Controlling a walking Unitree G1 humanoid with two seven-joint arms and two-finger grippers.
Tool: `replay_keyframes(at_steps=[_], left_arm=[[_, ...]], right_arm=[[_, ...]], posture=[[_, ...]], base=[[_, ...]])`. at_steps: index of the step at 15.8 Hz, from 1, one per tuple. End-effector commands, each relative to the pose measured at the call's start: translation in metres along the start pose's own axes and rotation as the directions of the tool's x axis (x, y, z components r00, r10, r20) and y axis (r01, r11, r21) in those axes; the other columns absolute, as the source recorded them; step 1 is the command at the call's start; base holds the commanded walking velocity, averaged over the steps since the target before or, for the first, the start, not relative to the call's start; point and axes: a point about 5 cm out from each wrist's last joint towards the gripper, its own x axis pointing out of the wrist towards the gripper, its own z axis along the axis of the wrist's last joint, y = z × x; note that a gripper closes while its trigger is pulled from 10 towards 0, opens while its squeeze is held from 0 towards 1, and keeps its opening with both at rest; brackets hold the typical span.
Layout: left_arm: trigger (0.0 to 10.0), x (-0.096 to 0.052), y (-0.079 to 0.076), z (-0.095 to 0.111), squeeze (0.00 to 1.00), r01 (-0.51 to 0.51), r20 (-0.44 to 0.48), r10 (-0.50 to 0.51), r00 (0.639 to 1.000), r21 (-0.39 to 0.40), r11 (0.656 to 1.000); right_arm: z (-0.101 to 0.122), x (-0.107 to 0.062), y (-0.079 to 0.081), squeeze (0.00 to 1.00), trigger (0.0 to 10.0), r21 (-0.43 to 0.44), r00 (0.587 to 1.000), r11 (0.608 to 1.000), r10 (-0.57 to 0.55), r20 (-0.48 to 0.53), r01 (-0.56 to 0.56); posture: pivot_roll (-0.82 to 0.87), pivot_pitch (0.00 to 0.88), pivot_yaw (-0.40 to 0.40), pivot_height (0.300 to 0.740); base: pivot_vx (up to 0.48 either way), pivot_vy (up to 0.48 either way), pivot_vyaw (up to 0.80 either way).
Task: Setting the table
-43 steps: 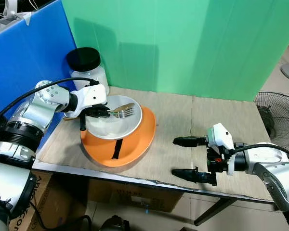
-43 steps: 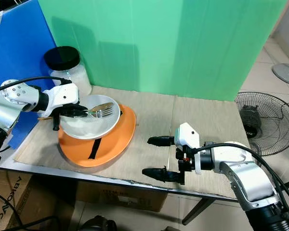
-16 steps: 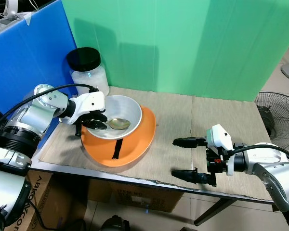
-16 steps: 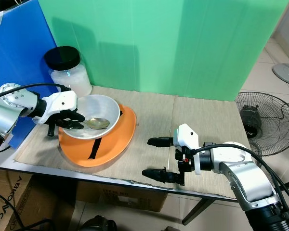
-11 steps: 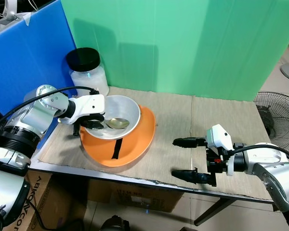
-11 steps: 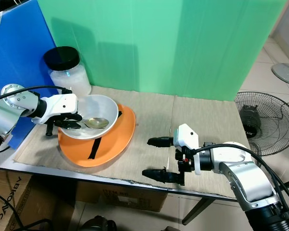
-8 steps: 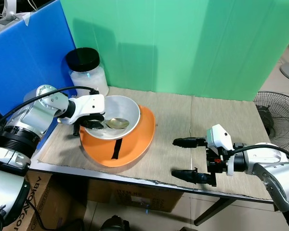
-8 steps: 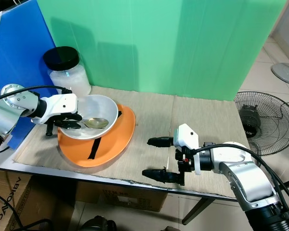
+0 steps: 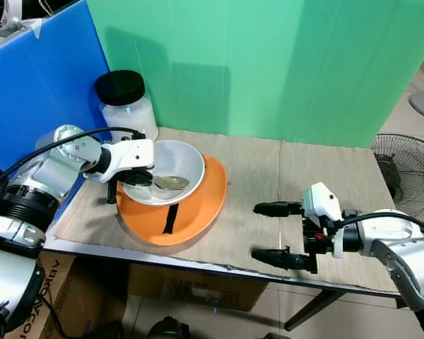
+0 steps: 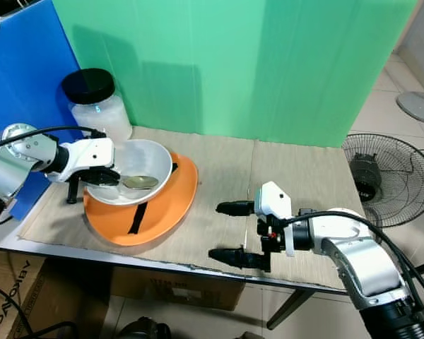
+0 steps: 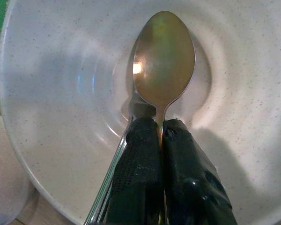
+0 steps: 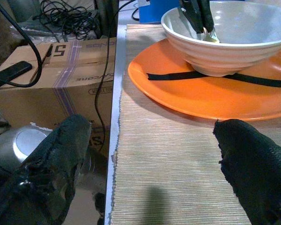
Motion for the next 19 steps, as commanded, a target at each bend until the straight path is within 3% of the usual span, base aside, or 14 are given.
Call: replay_keyframes(at_steps=[1, 4, 8, 14, 19], left_arm=[[0.0, -0.003, 0.002, -0.002, 0.00, -0.003, -0.032, 0.004, 0.999, 0.008, 1.000], [0.0, -0.003, 0.003, -0.002, 0.00, -0.011, -0.028, 0.011, 1.000, 0.009, 1.000], [0.0, -0.009, 0.007, 0.007, 0.00, -0.030, 0.046, 0.031, 0.998, -0.003, 1.000], [0.0, -0.026, 0.010, 0.019, 0.00, -0.071, 0.149, 0.073, 0.986, -0.019, 0.997], [0.0, -0.037, 0.014, 0.017, 0.00, -0.167, 0.224, 0.193, 0.955, -0.132, 0.977]], right_arm=[[0.003, 0.002, 0.002, 0.00, 10.0, -0.025, 1.000, 1.000, 0.017, -0.002, -0.017], [0.003, 0.002, 0.002, 0.00, 10.0, -0.026, 1.000, 1.000, 0.017, -0.001, -0.017], [0.003, 0.002, 0.001, 0.00, 10.0, -0.029, 1.000, 0.999, 0.015, -0.002, -0.016], [0.003, 0.002, 0.002, 0.00, 10.0, -0.029, 1.000, 0.999, 0.014, 0.001, -0.014], [0.003, 0.003, 0.003, 0.00, 10.0, -0.022, 1.000, 1.000, 0.006, 0.014, -0.006]], posture=[[-0.07, 0.035, 0.069, 0.740], [-0.07, 0.031, 0.069, 0.740], [-0.07, 0.026, 0.069, 0.740], [-0.06, 0.022, 0.070, 0.740], [-0.06, 0.032, 0.073, 0.740]], base=[[0.000, 0.000, 0.00], [0.000, 0.000, 0.00], [0.000, 0.000, 0.00], [0.000, 0.000, 0.00], [0.000, 0.000, 0.00]])
